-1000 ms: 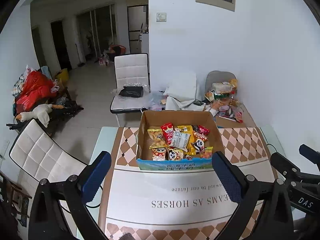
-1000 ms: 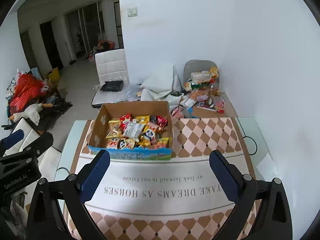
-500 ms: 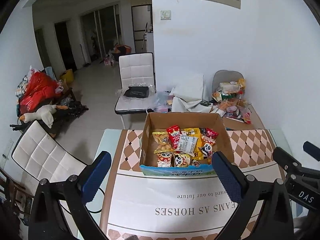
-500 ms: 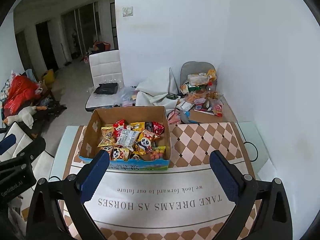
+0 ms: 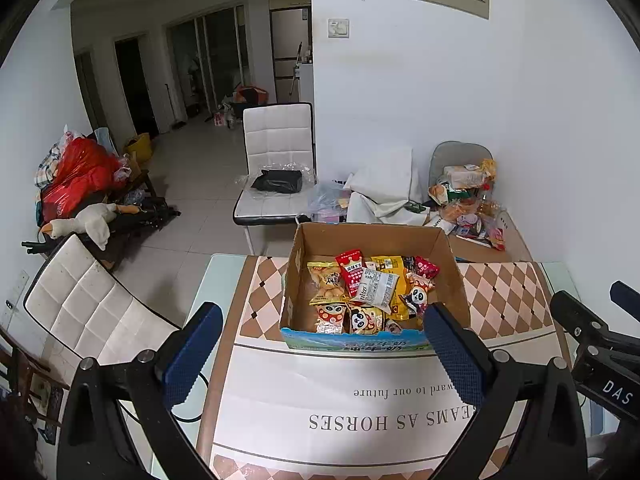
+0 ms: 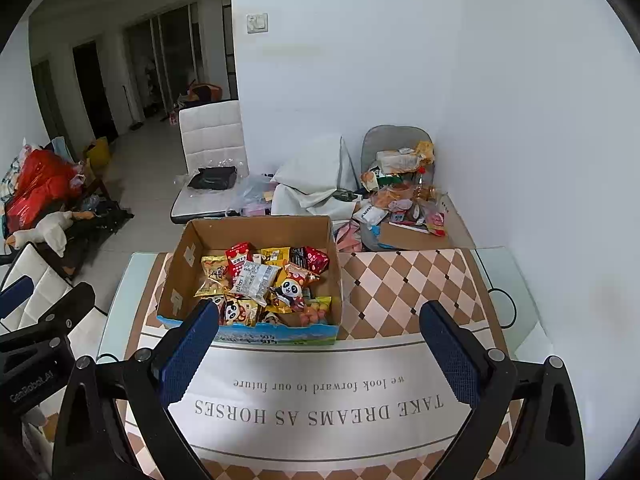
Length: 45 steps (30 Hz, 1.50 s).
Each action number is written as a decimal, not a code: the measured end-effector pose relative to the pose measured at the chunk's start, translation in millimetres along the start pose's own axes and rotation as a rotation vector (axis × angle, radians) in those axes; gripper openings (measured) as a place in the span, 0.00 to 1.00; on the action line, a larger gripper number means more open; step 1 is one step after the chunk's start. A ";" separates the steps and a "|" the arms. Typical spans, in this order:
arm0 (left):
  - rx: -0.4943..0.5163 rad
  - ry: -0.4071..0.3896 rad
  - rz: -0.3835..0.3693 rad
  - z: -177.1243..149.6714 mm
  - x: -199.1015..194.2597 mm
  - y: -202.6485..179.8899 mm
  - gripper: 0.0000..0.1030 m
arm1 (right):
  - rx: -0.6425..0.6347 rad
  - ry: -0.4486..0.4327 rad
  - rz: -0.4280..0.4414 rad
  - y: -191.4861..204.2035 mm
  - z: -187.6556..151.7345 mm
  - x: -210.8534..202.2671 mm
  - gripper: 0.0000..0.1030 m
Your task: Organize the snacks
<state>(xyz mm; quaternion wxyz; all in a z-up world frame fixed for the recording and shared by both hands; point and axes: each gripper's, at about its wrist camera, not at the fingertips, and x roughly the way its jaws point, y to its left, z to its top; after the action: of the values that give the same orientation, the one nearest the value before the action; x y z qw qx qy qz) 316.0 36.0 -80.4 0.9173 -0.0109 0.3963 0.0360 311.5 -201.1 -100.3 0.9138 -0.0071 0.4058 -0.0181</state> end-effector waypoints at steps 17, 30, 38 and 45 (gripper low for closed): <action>0.011 -0.005 -0.006 1.7 -1.3 0.6 1.00 | -0.007 0.001 0.009 2.4 -0.1 -1.7 0.99; 0.014 -0.004 -0.006 0.7 -2.2 -0.3 1.00 | -0.008 -0.001 0.011 2.2 -0.5 -6.7 0.99; 0.017 -0.004 -0.007 0.9 -1.8 -0.3 1.00 | -0.011 -0.005 0.016 1.5 -0.8 -10.9 0.99; 0.019 -0.003 -0.005 0.9 -1.8 -1.0 1.00 | -0.010 0.003 0.017 1.3 -0.7 -11.8 0.99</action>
<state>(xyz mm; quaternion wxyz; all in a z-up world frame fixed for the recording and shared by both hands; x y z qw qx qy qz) 315.5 34.9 -78.5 0.9180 -0.0033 0.3954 0.0299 303.1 -199.3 -92.1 0.9133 -0.0082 0.4072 -0.0086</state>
